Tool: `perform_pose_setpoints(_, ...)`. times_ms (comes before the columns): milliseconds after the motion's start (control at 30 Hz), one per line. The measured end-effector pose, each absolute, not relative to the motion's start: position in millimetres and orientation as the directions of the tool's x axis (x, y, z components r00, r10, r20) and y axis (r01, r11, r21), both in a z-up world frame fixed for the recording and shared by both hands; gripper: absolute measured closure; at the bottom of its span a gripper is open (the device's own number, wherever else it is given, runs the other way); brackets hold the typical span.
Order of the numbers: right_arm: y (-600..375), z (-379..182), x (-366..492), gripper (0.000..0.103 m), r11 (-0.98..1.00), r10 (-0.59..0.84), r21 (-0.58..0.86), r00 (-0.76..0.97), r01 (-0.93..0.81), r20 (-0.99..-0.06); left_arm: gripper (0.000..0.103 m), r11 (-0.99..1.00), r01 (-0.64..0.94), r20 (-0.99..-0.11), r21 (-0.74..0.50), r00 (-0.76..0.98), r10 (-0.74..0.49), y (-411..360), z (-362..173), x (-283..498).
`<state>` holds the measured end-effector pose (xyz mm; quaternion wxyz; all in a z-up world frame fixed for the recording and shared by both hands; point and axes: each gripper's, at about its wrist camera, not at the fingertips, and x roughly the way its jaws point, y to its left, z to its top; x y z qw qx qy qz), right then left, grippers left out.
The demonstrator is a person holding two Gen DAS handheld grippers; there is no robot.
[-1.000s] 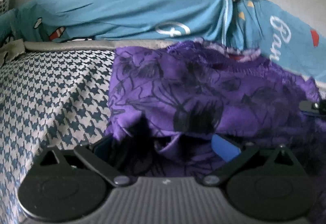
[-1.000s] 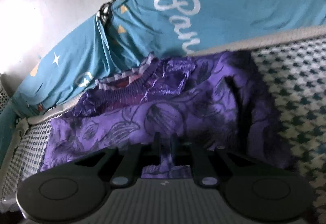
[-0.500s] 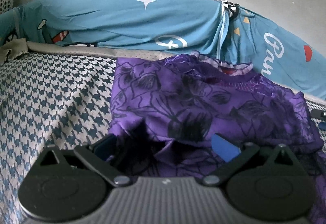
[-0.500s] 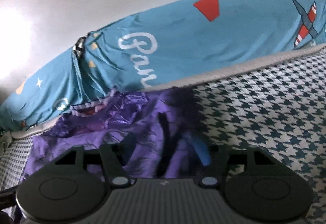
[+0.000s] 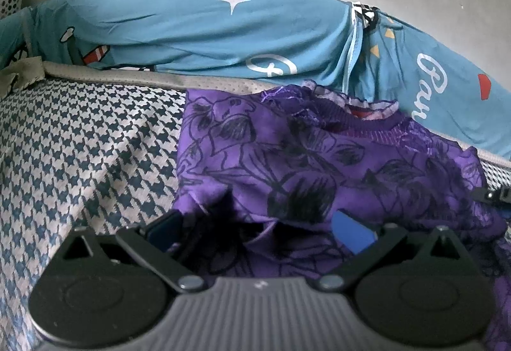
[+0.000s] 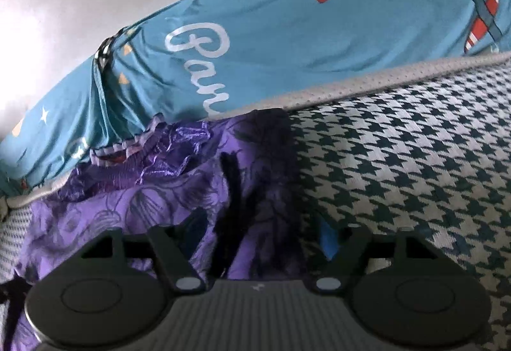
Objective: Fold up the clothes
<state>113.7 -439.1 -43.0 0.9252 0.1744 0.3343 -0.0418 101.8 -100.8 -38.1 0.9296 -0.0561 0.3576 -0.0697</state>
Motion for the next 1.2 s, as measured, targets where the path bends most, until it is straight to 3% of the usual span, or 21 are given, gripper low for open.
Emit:
perform_pose_setpoints(67, -437, -44, 115, 0.057, 0.935, 0.043, 0.298, 0.775, 0.191, -0.631, 0.0, 0.983, 0.089, -0.657, -0.161, 0.733, -0.174, -100, -37, 101)
perform_pose_setpoints(167, -435, -43, 114, 0.068, 0.933, 0.046, 0.307, 0.78, 0.191, -0.624, 0.0, 0.98, 0.094, -0.654, -0.174, 0.734, -0.186, -99, -32, 99)
perform_pose_setpoints(333, -426, -39, 112, 0.081, 0.933, 0.032, 0.303, 0.793, 0.195, -0.608, 0.0, 0.976, 0.117, -0.636, -0.186, 0.743, -0.21, -91, -12, 95)
perform_pose_setpoints(667, -401, -17, 102, 0.083, 0.939, 0.005, 0.289, 0.834, 0.185, -0.551, 0.0, 0.969, 0.111, -0.653, -0.221, 0.722, -0.231, -60, 10, 90)
perform_pose_setpoints(1200, -318, 43, 112, 0.085, 0.955, 0.097, 0.294, 0.886, 0.046, -0.454, 0.0, 0.958, 0.014, -0.616, -0.286, 0.764, -0.195, -4, 37, 83)
